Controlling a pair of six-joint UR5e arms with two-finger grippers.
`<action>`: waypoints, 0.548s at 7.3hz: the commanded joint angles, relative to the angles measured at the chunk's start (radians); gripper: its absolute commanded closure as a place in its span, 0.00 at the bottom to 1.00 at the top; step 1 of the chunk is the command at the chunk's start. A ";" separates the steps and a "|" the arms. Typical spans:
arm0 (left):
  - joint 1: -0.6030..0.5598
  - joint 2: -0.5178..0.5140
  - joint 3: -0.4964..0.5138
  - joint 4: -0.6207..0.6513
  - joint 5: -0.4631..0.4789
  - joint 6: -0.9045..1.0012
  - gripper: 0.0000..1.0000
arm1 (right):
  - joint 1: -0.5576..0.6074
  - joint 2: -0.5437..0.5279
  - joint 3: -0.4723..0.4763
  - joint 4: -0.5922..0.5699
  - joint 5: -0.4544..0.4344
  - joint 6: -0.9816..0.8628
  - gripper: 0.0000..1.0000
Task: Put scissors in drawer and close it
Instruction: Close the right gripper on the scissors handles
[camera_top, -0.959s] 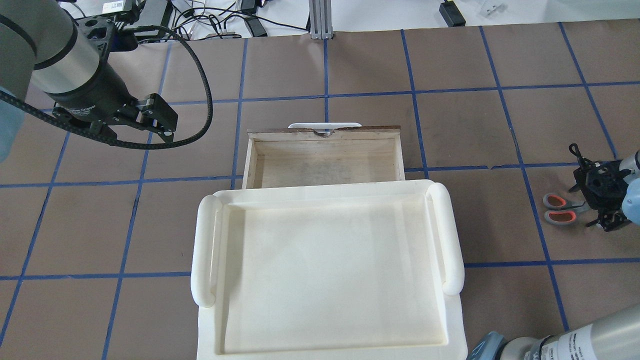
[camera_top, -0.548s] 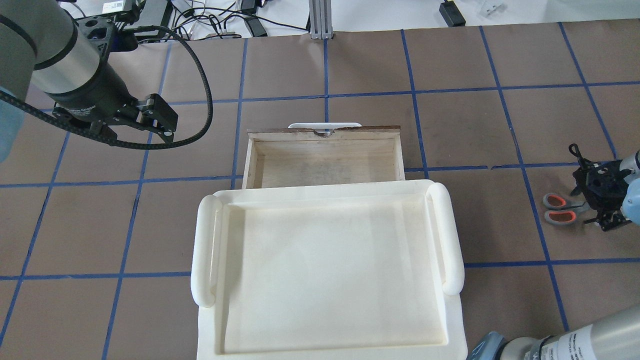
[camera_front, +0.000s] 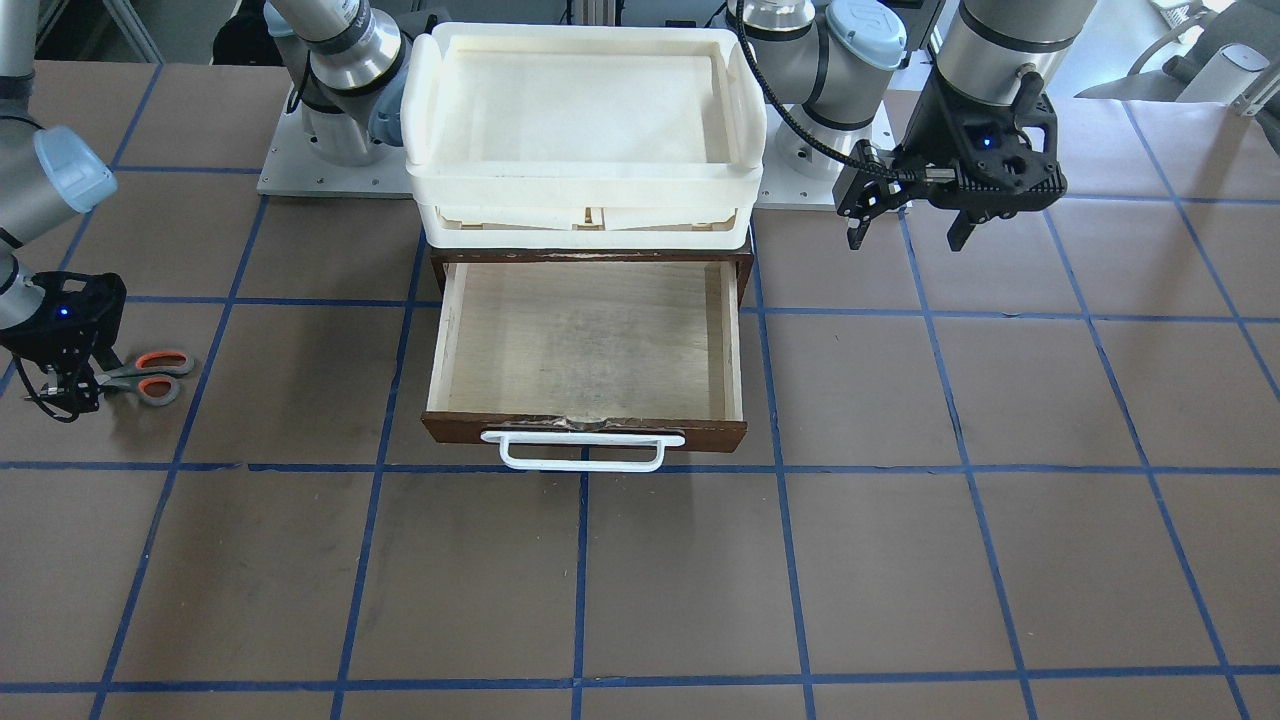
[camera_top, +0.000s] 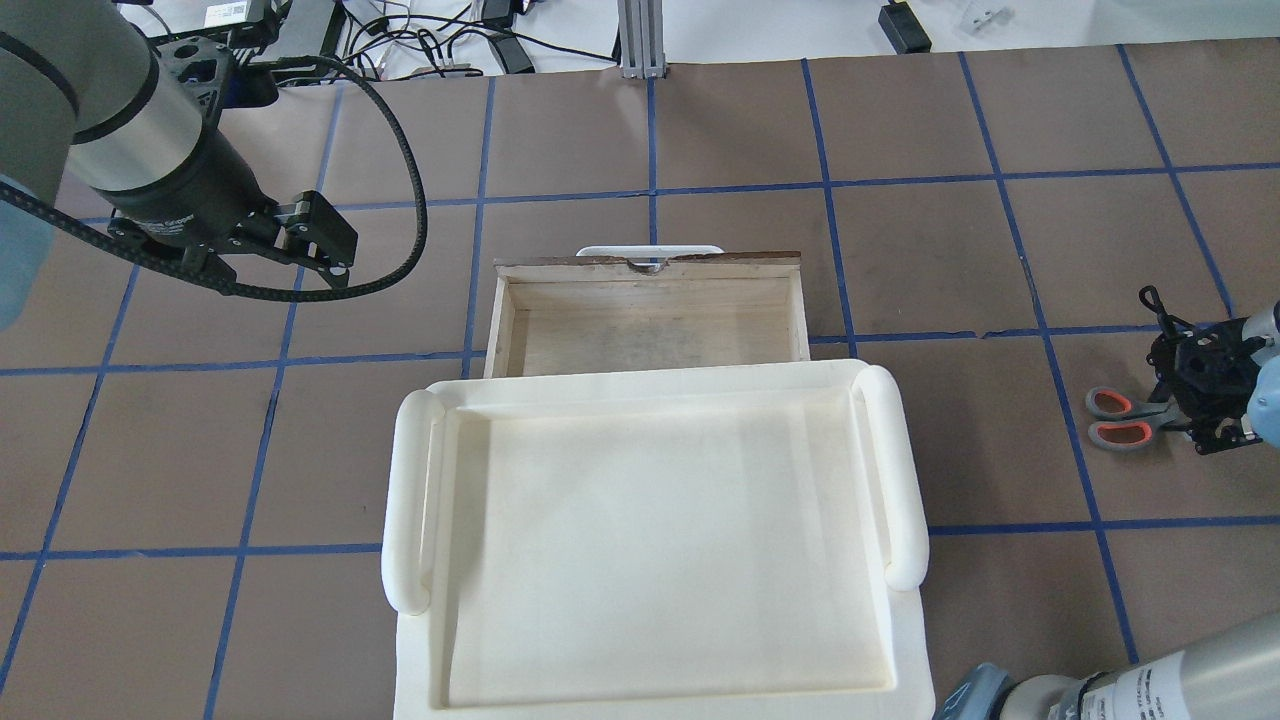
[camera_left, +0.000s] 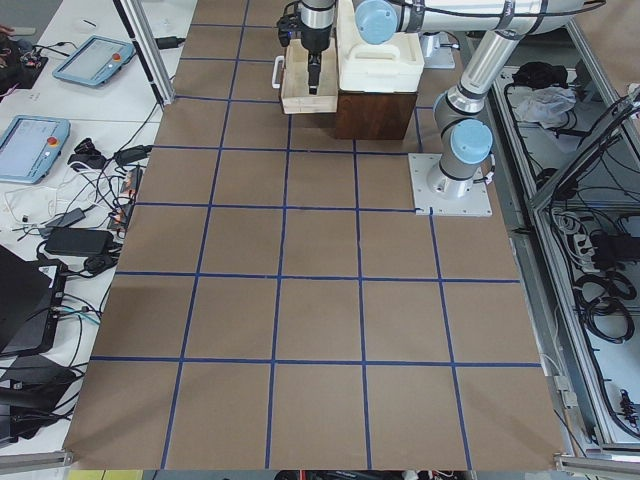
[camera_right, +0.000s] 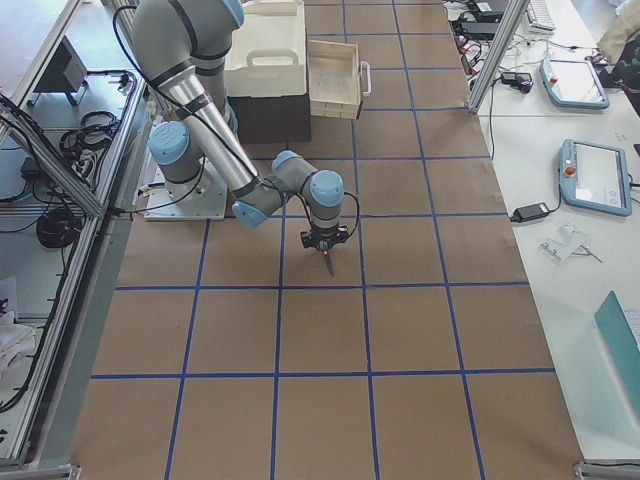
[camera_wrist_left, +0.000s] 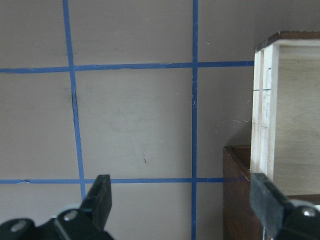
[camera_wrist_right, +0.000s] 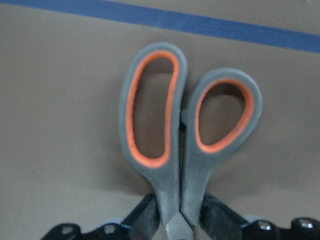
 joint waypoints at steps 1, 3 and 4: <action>0.000 -0.004 0.000 0.000 -0.001 0.000 0.00 | 0.000 -0.002 -0.003 -0.004 0.000 0.002 0.94; 0.000 -0.001 0.001 0.002 0.000 0.000 0.00 | 0.001 -0.041 -0.012 0.002 0.006 0.019 0.99; 0.000 -0.002 0.000 0.002 -0.001 0.000 0.00 | 0.005 -0.075 -0.021 0.002 0.017 0.054 1.00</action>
